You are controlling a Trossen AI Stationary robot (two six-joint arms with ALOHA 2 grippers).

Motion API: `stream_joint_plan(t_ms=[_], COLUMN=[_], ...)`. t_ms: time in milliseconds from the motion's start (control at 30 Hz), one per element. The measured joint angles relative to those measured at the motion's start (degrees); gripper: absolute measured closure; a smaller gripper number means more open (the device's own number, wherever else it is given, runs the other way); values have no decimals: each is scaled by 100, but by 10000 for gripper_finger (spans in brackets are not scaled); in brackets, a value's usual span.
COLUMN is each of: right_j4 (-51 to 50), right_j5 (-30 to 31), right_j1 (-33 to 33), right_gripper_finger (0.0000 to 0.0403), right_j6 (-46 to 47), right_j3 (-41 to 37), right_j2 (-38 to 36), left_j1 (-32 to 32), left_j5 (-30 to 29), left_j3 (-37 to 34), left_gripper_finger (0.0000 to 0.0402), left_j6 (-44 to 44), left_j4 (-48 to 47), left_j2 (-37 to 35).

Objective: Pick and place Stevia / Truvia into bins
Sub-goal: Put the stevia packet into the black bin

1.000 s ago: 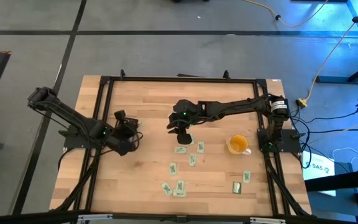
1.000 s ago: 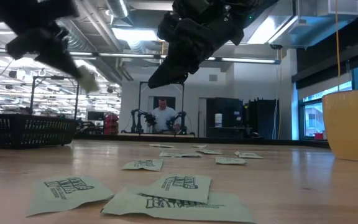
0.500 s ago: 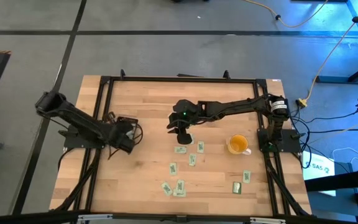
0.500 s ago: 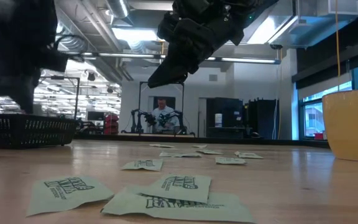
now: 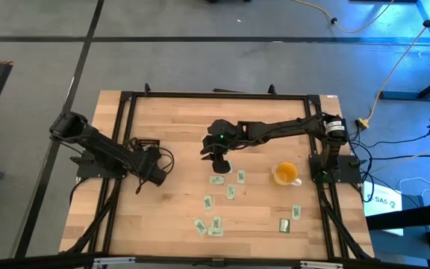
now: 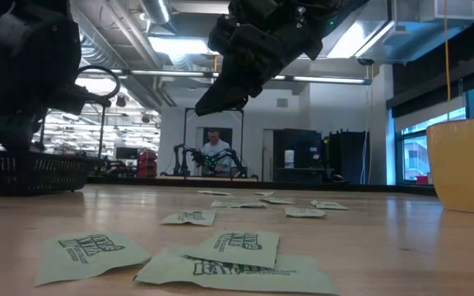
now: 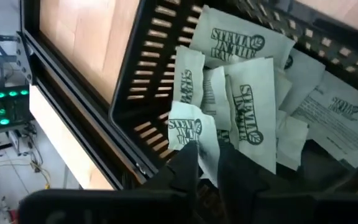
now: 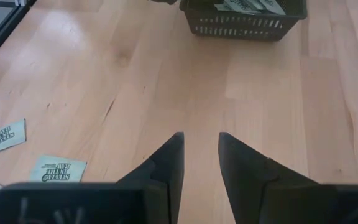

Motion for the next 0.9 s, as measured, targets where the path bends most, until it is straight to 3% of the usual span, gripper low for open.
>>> stream_joint_plan(t_ms=[167,433,633,900], right_j4=[-93,-981,-1687,-1978], right_j5=[0,90,1227,1263], right_j1=[-2,-183,-411,-653], right_gripper_finger=[300,300,300,300], right_j6=[16,253,281,156], right_j3=[0,-2,-2,-2], right_j2=[4,-5,-12,-3], left_j1=[-93,-518,-945,-1266], left_j5=[-142,-949,-1814,-2275], left_j3=[280,540,385,-250], left_gripper_finger=[321,314,313,313], left_j6=[111,40,89,1244], left_j4=[28,455,1714,4114], left_j2=[-146,-857,-1440,-1616])
